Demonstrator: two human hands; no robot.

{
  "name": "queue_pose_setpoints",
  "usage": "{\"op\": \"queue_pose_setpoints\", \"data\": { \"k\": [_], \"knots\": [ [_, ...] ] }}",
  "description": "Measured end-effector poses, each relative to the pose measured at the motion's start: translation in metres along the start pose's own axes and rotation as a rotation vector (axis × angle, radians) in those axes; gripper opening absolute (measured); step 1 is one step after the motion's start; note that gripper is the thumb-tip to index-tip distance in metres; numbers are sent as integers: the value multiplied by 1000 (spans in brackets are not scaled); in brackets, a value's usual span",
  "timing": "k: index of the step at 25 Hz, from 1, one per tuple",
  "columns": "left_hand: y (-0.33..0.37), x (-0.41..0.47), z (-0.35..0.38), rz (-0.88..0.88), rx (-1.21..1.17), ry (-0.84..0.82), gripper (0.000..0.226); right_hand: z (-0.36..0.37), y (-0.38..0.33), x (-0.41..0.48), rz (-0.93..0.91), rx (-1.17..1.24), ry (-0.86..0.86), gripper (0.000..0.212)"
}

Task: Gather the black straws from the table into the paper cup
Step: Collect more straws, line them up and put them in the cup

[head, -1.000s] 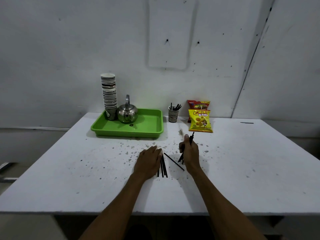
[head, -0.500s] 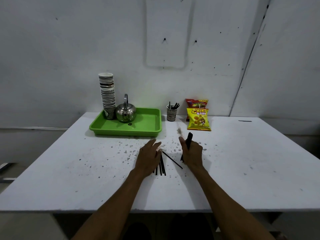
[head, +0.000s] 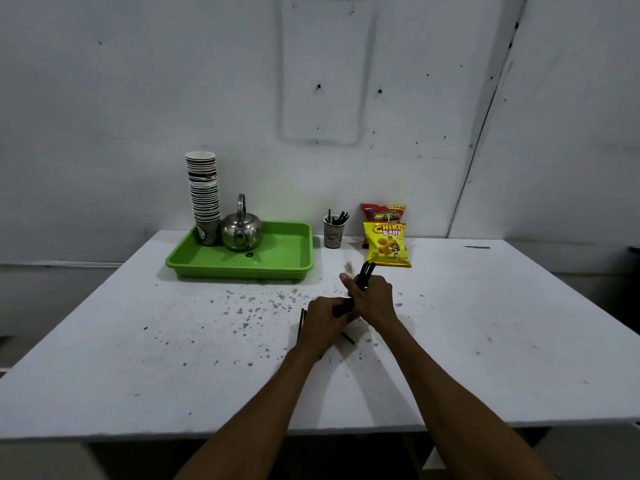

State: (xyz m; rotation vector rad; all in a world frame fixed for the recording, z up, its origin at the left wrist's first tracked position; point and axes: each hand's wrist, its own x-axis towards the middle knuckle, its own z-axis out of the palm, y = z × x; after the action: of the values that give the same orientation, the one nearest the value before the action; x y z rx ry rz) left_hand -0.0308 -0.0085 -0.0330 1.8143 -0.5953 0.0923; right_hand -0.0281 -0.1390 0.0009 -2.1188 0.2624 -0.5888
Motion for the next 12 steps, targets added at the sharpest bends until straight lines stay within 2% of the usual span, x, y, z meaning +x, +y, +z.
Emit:
{"op": "queue_pose_setpoints", "data": {
  "k": [2,5,8,10,12],
  "knots": [
    [-2,2,0,-27,-14,7,22,-1,1,1,-8,-33,-38,49],
    [-3,1,0,-44,-8,1,16,-2,2,4,-18,-84,-88,54],
    [-9,2,1,-66,-7,24,15,-3,0,4,-41,-102,-15,58],
    [-10,2,1,-76,42,27,17,-6,-7,5,-52,-5,80,40],
    [-10,3,2,-90,46,30,17,-9,-13,4,-115,207,115,19]
  ]
}}
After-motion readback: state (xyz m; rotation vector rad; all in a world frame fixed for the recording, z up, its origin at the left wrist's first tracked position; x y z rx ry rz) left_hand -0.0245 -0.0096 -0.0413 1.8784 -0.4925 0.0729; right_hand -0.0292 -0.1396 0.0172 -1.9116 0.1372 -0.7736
